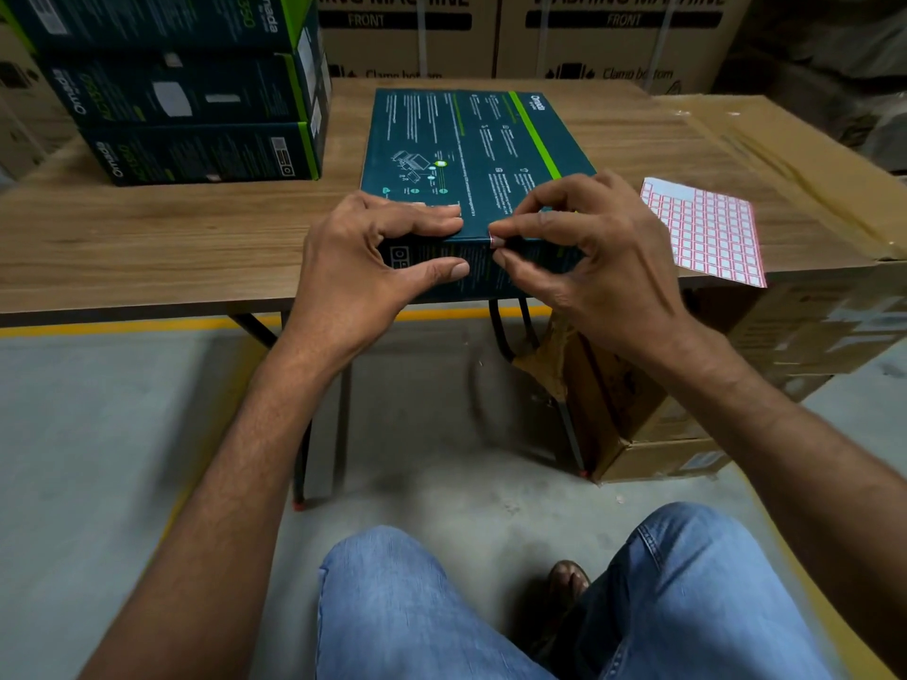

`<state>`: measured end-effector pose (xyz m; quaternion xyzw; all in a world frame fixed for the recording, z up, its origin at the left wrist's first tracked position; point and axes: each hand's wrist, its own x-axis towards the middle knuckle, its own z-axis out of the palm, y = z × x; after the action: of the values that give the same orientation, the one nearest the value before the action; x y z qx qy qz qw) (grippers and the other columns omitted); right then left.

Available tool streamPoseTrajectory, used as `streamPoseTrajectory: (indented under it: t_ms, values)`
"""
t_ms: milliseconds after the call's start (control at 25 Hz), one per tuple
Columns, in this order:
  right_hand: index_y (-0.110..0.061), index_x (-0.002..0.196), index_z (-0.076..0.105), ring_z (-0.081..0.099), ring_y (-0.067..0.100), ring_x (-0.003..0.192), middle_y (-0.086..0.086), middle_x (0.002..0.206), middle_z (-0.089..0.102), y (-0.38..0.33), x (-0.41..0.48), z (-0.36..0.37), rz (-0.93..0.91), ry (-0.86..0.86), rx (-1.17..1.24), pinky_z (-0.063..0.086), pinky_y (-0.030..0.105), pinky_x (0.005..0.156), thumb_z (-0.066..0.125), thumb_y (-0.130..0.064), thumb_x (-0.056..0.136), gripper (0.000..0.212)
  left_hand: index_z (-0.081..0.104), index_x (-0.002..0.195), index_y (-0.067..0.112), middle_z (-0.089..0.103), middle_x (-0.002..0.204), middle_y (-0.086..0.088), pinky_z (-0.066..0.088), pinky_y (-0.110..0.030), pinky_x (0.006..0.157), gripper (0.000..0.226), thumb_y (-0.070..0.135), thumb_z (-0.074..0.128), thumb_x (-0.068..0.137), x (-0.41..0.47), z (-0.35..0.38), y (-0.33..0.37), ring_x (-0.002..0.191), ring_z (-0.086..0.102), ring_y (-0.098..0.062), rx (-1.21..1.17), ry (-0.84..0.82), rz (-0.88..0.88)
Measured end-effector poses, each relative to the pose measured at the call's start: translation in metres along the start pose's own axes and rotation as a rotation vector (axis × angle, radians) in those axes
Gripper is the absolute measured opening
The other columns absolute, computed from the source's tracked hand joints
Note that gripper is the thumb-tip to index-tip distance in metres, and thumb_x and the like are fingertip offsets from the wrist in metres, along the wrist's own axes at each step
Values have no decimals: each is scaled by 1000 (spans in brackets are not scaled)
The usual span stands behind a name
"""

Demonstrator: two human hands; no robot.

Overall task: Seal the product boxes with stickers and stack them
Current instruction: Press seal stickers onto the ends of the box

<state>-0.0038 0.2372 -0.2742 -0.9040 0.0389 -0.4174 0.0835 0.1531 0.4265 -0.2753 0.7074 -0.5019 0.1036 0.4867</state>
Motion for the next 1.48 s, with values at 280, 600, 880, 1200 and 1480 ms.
streamPoseTrajectory:
  t_ms: [280,600,880,1200,1480]
  values:
    - [-27,115,80,60,21,92,-4,113,72,-1,5,2,-24,15,62,49,40,70,70,-43,99,25,80,115,21,75,118,12,51,-21,99,44,37,92,76,0,0,1,115,65,-3,-7,14,-1]
    - [-32,123,77,54,23,90,-6,119,70,-3,-1,3,-18,-4,-73,45,38,70,69,-49,96,32,81,113,22,75,115,16,55,-32,100,43,36,93,74,2,-1,-1,115,67,-7,-33,12,3]
    - [-24,110,82,59,23,87,-4,108,74,-2,2,9,-45,82,46,48,40,69,70,-42,100,24,81,102,9,78,110,1,60,-35,98,41,33,95,72,1,-1,-2,108,74,-7,-148,52,-42]
    - [-28,121,77,61,20,93,-10,121,74,-1,4,-4,-9,-24,68,52,39,76,71,-44,95,31,81,102,6,79,110,-2,60,-36,98,39,26,96,71,1,-3,-1,107,75,-10,-186,35,-69]
    - [-30,116,79,55,22,86,-10,121,74,-4,1,3,-43,18,-23,43,31,70,68,-42,100,24,81,103,6,79,110,-3,59,-35,99,38,26,95,74,2,-3,-3,108,75,-10,-177,27,-60]
